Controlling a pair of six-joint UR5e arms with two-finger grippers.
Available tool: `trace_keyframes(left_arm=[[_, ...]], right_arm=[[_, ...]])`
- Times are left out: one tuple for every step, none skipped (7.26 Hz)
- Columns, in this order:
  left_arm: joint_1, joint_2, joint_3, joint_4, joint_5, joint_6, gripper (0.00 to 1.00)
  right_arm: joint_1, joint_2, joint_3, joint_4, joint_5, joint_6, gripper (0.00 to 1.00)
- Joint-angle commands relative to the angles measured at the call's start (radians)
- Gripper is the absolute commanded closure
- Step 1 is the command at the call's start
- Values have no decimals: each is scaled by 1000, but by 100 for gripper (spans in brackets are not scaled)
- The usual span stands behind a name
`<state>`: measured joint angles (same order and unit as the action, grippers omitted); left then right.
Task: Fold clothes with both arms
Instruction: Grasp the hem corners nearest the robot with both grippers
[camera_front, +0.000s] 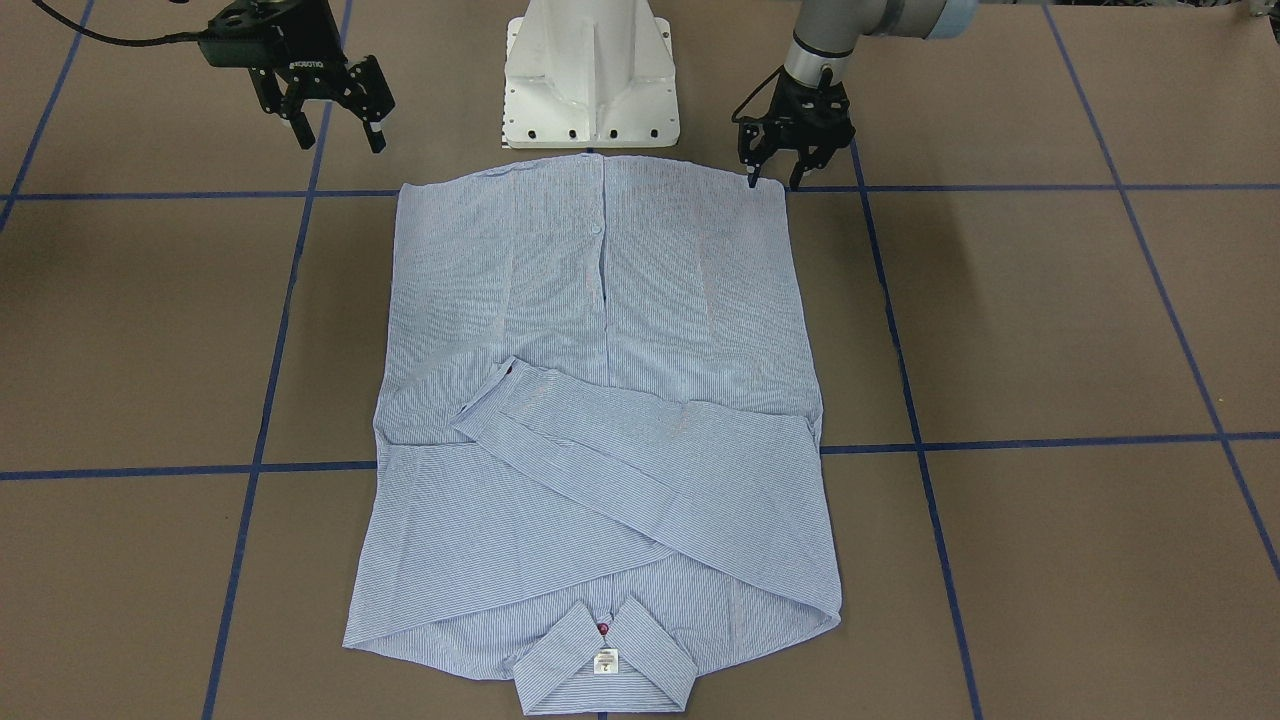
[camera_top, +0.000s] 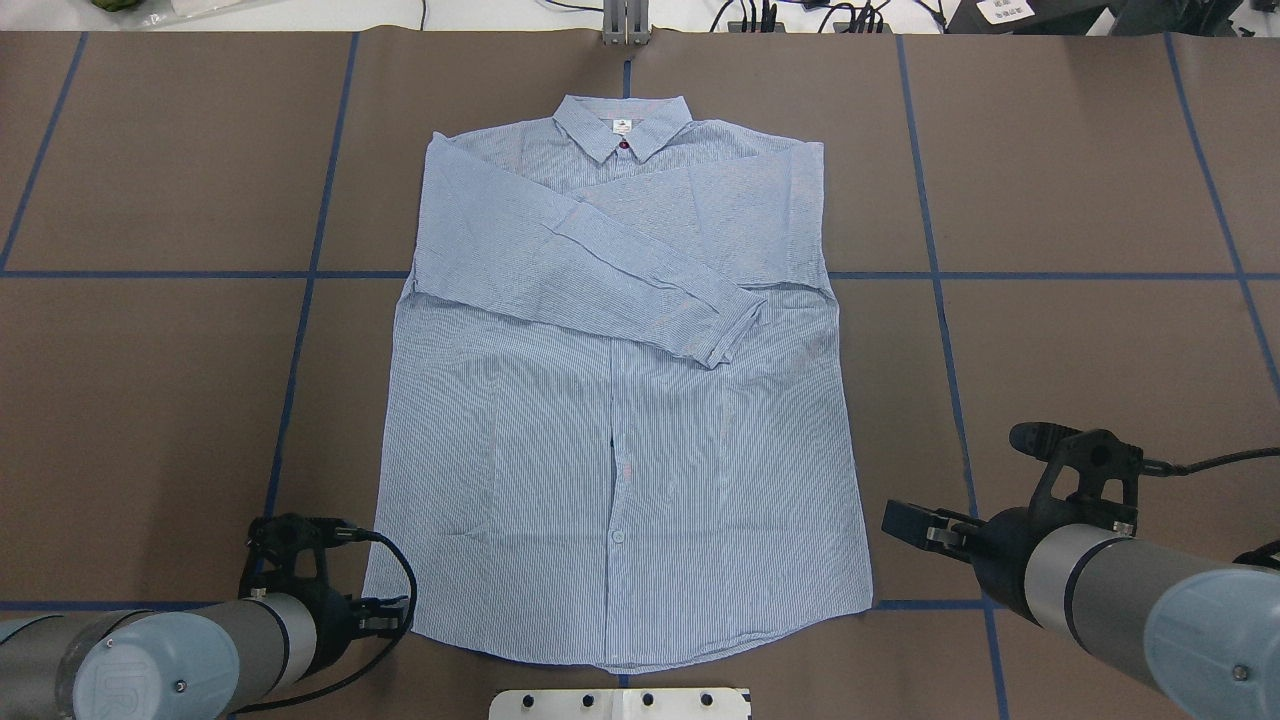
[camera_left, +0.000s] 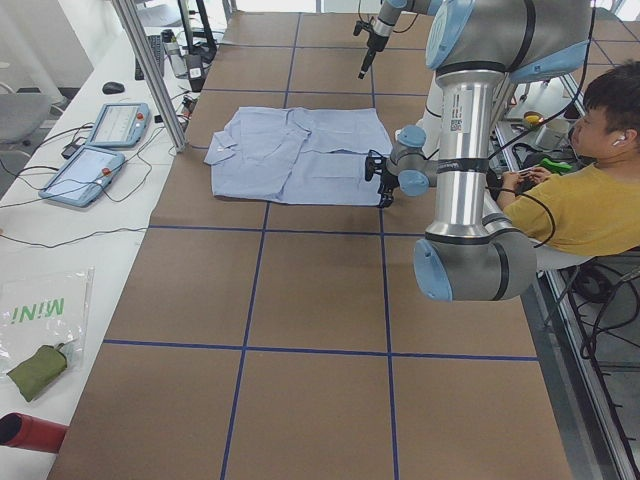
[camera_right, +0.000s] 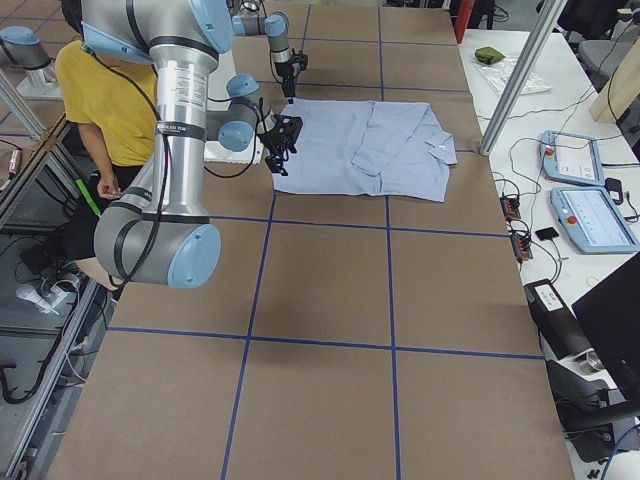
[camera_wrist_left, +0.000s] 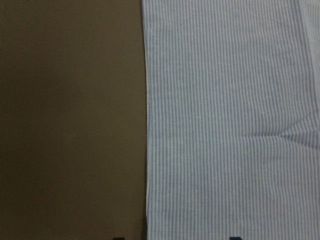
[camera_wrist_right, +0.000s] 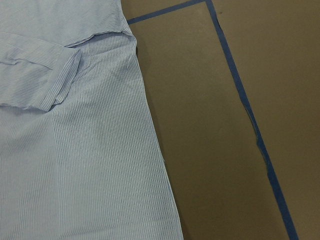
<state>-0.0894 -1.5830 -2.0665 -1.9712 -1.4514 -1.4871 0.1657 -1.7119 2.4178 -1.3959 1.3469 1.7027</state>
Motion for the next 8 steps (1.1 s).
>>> trace_keyframes(left_arm=[[0, -6, 6, 2, -1, 1, 64], [2, -6, 8, 2, -1, 1, 75], [2, -6, 14, 2, -1, 1, 88], [0, -5, 12, 2, -1, 1, 100], [-3, -5, 6, 2, -1, 2, 100], [-3, -8, -3, 2, -3, 5, 100], [-3, -9, -13, 0, -4, 5, 100], [-3, -9, -33, 0, -4, 5, 100]], right_arm=[[0, 0, 0, 0, 0, 0, 0], [0, 0, 0, 0, 0, 0, 0], [0, 0, 0, 0, 0, 0, 0], [0, 0, 0, 0, 0, 0, 0], [-2, 0, 0, 0, 0, 0, 0], [-3, 0, -2, 3, 0, 2, 0], [-5, -3, -11, 49, -2, 3, 0], [-6, -6, -34, 93, -2, 6, 0]])
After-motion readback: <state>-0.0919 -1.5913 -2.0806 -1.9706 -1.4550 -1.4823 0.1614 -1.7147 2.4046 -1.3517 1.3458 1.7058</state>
